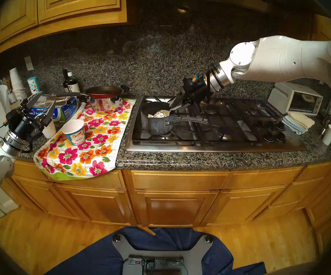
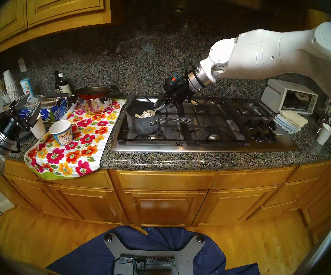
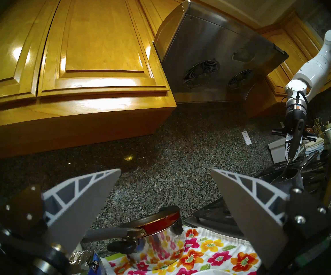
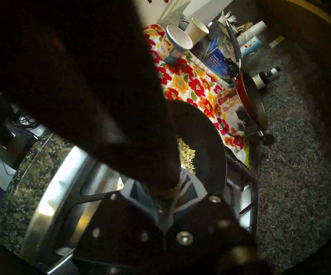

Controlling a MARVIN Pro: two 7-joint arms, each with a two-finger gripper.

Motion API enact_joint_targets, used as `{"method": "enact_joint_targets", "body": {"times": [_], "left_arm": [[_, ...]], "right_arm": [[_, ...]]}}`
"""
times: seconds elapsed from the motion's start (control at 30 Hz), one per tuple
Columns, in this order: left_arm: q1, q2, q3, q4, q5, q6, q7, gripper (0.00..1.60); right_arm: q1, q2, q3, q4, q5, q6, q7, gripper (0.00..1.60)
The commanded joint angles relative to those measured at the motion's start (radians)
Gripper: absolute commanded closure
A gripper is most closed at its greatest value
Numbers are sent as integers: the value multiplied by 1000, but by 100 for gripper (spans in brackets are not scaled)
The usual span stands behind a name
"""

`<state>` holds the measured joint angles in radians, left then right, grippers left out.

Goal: Pour oats into pot and stir with a spoon

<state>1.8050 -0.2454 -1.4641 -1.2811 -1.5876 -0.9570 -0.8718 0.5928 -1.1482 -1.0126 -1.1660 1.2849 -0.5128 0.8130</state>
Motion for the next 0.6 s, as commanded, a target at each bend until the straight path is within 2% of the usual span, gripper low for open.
{"method": "enact_joint_targets", "body": {"times": [0.0, 0.57], "left_arm": [[-18, 13, -30, -1, -4, -3, -107, 0], [-16, 15, -29, -3, -1, -3, -98, 0]], "right_arm": [[53, 43, -14, -51, -4, 34, -71, 160], [58, 66, -37, -77, -22, 57, -142, 160]]}}
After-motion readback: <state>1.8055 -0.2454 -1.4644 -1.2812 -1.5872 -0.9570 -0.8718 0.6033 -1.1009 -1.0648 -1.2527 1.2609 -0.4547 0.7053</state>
